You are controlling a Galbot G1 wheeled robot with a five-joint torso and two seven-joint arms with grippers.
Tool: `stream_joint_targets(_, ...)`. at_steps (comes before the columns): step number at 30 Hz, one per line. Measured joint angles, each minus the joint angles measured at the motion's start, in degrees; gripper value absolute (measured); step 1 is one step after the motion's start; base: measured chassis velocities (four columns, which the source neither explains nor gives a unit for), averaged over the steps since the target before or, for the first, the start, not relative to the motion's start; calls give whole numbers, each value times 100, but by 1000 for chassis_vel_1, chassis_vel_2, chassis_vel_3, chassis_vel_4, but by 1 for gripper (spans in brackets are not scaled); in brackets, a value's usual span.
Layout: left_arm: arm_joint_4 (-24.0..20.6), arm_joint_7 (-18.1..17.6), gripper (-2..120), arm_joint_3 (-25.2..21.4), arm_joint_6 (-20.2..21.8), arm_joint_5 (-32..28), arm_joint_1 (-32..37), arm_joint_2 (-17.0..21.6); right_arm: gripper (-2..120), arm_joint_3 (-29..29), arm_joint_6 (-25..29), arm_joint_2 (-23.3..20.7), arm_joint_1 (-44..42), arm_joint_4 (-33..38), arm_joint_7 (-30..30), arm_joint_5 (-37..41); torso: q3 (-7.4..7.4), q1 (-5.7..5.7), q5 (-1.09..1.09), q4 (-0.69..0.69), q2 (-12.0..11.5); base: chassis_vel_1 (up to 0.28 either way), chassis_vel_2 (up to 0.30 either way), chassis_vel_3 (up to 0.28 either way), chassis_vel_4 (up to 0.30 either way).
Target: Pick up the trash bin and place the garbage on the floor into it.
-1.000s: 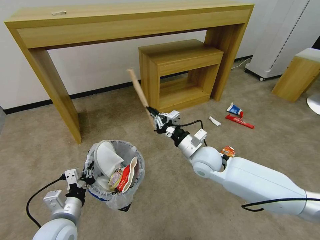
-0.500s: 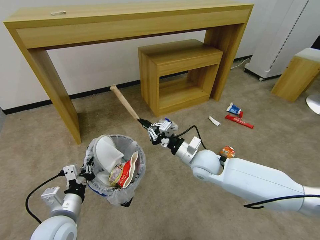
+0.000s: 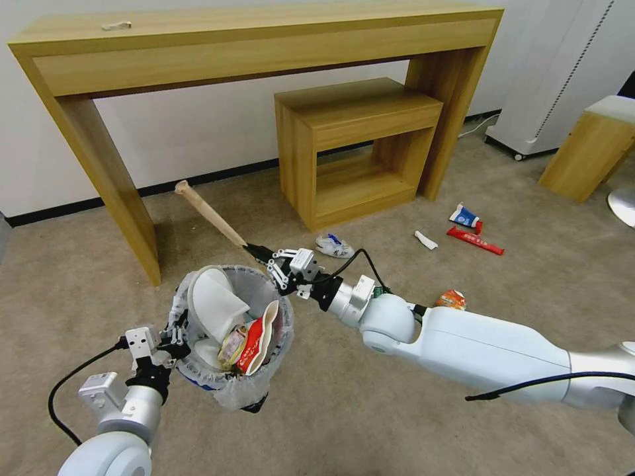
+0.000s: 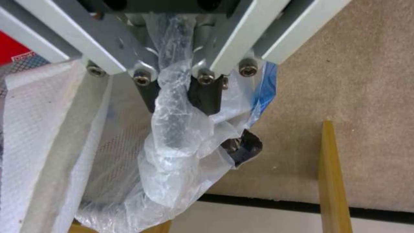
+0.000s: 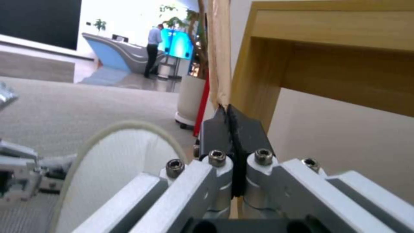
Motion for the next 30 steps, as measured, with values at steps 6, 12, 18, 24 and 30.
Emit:
stream_joint_targets(6, -70, 2, 3, 1, 39, -25, 72, 34, 0, -39, 108, 119, -31, -289, -103, -147, 0, 0, 0, 0, 0, 0, 0, 0, 0)
stream_joint_targets(12, -160, 2, 3, -9, 66, -67, 139, 76, 0, -38, 142, 180, -120, -424, -112, -215, 0, 0, 1, 0, 0, 0, 0, 0, 0)
stream_joint_targets(18, -244, 1, 3, -16, 76, -97, 204, 99, 0, -70, 206, 280, -209, -539, -54, -373, 0, 0, 0, 0, 0, 0, 0, 0, 0)
stream_joint_targets(24, -242, 12, 3, -24, 75, -94, 207, 93, 0, -132, 120, 360, -135, -328, 27, -324, 0, 0, 0, 0, 0, 0, 0, 0, 0)
stream_joint_targets(30, -261, 15, 3, -30, 72, -89, 209, 73, 0, -195, 105, 417, -75, -297, 50, -315, 0, 0, 0, 0, 0, 0, 0, 0, 0)
